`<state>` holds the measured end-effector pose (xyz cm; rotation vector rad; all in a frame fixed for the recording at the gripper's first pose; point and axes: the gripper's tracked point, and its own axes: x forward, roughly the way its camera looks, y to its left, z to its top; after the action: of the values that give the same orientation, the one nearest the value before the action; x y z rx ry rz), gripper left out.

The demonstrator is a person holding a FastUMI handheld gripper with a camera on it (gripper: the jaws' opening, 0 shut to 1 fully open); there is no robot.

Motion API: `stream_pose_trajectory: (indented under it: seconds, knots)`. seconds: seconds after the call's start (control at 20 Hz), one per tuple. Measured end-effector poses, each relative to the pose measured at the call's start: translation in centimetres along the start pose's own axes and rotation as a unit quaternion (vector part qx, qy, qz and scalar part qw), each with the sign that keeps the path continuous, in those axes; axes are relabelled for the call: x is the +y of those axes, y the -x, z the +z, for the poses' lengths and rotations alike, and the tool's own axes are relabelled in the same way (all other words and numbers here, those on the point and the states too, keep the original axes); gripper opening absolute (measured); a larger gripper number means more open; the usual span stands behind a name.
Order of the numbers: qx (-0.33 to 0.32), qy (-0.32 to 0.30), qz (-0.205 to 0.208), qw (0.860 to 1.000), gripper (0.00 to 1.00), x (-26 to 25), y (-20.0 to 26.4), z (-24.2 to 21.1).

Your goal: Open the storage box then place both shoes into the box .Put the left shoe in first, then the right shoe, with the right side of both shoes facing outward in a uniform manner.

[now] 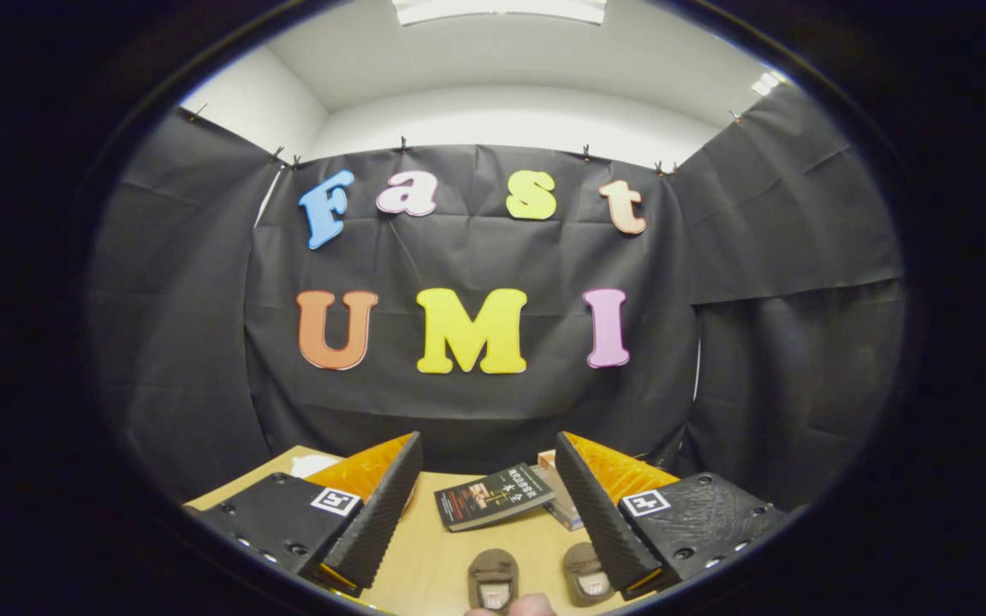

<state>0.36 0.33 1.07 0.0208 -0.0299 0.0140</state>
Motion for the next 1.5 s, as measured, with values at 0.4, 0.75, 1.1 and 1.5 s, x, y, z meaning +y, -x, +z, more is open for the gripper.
stream_pose_trajectory:
  seconds: [0.4, 0.75, 1.1, 1.5]
  knots:
    - [0.016, -0.009, 0.008, 1.0, 0.95, 0.2, -0.4, -0.7]
    - [0.063, -0.039, 0.074, 0.995, 0.95, 3.1, -1.1, -4.3]
    - [0.14, -0.074, 0.175, 0.972, 0.95, 9.2, -2.3, -12.0]
    - [0.229, -0.11, 0.273, 0.928, 0.96, 15.9, -2.2, -22.0]
